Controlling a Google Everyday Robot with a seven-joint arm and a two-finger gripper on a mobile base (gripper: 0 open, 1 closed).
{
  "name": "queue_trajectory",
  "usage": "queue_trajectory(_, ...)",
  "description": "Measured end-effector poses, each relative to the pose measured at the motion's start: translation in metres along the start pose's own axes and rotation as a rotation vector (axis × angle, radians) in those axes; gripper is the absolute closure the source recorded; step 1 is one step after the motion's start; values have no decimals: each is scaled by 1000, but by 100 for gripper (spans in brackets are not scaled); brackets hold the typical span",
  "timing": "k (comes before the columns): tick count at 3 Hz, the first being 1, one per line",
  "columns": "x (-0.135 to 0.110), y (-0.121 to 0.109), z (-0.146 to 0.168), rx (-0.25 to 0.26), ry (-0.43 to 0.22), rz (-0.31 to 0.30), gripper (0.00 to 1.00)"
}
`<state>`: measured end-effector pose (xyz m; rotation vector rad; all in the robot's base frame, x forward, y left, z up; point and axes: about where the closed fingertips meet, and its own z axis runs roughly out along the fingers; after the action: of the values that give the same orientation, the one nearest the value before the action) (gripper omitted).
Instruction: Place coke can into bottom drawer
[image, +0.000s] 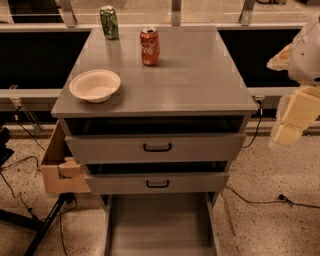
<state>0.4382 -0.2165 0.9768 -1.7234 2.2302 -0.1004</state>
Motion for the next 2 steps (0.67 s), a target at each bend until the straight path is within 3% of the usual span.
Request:
queue_trajectory(1, 1, -2, -4, 21, -10, 10, 0)
queue_trajectory(2, 5, -35, -1, 76, -117, 62, 0)
